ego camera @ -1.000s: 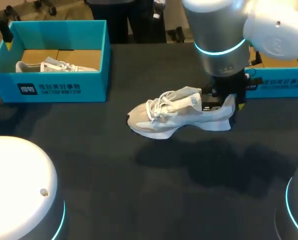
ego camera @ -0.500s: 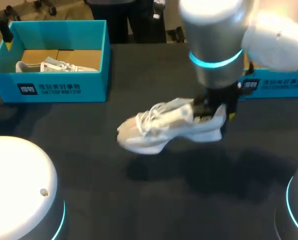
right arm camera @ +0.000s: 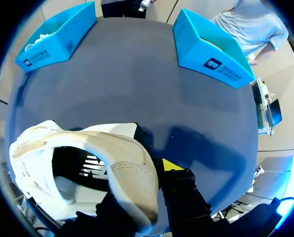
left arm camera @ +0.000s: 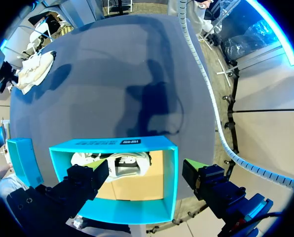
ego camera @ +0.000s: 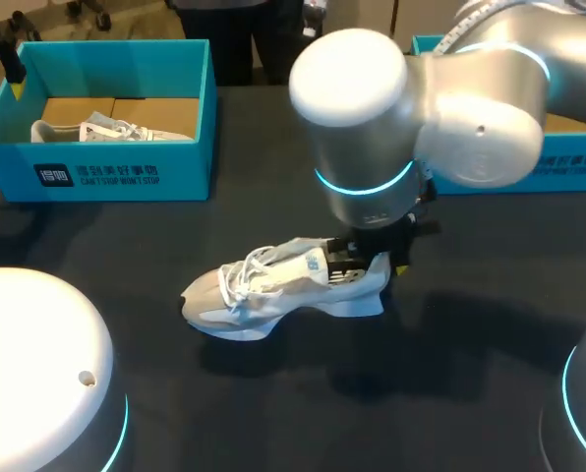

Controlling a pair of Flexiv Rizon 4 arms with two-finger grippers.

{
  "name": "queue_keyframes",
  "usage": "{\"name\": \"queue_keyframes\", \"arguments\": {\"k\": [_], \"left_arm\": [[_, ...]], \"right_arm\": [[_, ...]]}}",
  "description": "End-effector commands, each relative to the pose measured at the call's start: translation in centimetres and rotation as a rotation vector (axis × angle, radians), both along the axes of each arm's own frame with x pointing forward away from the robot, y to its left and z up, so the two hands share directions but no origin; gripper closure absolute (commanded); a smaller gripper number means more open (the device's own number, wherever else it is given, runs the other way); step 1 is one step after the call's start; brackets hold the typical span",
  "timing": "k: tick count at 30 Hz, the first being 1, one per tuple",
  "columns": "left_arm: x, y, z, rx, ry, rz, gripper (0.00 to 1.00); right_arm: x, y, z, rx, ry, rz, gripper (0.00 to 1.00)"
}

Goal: Take the shoe out of the shoebox, open the shoe tongue, remove and reinsert the insole, then place the shoe into the shoebox

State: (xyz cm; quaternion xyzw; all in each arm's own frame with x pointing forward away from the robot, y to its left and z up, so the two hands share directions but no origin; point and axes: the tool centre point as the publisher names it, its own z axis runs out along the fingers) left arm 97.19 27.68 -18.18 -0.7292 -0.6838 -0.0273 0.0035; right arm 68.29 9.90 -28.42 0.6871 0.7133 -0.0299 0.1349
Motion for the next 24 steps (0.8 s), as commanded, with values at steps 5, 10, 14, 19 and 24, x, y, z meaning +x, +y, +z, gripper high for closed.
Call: {"name": "queue_keyframes", "arguments": {"k": [5,10,14,19,24], "left_arm": [[0.0,0.0,0.1,0.003,0.000,0.000,0.00],[0.0,0.0,0.1,0.003,0.000,0.000,0.00],[0.0,0.0,0.1,0.003,0.000,0.000,0.00],[0.0,0.0,0.1,0.003,0.000,0.000,0.00],[0.0,0.0,0.1,0.003,0.000,0.000,0.00]], "right_arm": [[-0.6,1.0,-0.8,0.019,-0.012,-0.024,1.00],[-0.9,1.5,-2.8,0.021,-0.011,-0.046,1.00],[-0.7,1.3,-3.5,0.021,-0.010,-0.049,1.00],[-0.2,0.6,-5.1,0.014,0.015,-0.071,1.00],[0.2,-0.2,-6.3,0.023,0.032,-0.090,1.00]]}}
